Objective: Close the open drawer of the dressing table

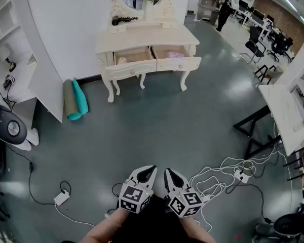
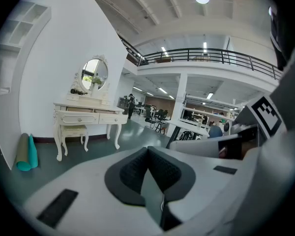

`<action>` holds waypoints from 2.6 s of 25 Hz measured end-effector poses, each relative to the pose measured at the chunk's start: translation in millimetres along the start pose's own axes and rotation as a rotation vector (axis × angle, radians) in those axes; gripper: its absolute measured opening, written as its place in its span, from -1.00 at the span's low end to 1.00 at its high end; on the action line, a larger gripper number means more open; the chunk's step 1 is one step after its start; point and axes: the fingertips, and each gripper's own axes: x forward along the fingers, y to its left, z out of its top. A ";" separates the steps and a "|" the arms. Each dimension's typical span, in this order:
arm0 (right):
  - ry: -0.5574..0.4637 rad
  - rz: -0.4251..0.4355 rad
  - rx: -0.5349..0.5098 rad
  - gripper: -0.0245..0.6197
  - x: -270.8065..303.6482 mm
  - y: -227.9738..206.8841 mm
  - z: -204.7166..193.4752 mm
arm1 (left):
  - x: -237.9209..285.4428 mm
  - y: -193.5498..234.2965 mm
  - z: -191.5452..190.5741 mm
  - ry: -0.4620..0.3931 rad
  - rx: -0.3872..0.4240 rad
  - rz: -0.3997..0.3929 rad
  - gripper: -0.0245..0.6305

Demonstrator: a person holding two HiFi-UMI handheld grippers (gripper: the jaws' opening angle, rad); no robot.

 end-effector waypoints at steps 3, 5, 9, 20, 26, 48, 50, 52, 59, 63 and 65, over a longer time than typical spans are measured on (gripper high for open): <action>0.006 -0.003 0.002 -0.85 -2.5 0.0 -0.3 | -1.8 -2.8 1.0 0.000 0.008 0.005 -0.86; -0.001 -0.006 0.010 -0.85 -3.7 0.4 -1.2 | -3.7 -2.4 -2.2 0.007 0.007 0.012 -0.86; -0.011 -0.007 0.048 -0.85 -1.1 -2.5 -4.1 | -5.6 0.7 -8.6 0.015 0.004 0.023 -0.86; -0.003 -0.033 0.066 -0.84 28.0 -18.2 1.2 | 20.7 19.4 -5.2 0.040 -0.009 0.004 -0.86; 0.000 -0.047 0.052 -0.84 59.2 -37.0 14.8 | 49.6 42.2 6.3 0.054 -0.016 0.003 -0.86; 0.013 -0.088 0.037 -0.84 209.0 -77.2 85.7 | 153.2 159.8 80.3 0.080 -0.116 0.018 -0.86; 0.014 -0.088 0.032 -0.84 220.7 -77.6 89.8 | 159.3 168.8 85.4 0.082 -0.118 0.015 -0.86; 0.019 -0.090 0.026 -0.84 232.0 -78.5 91.8 | 165.8 177.6 89.9 0.082 -0.117 0.008 -0.86; 0.020 -0.102 0.017 -0.84 263.8 -82.4 103.5 | 184.9 201.7 107.1 0.084 -0.110 -0.014 -0.86; 0.022 -0.113 0.017 -0.84 278.2 -85.3 108.5 | 192.5 213.1 114.9 0.086 -0.106 -0.027 -0.86; 0.023 -0.123 0.023 -0.84 285.6 -87.1 109.7 | 195.6 220.1 117.4 0.090 -0.102 -0.029 -0.86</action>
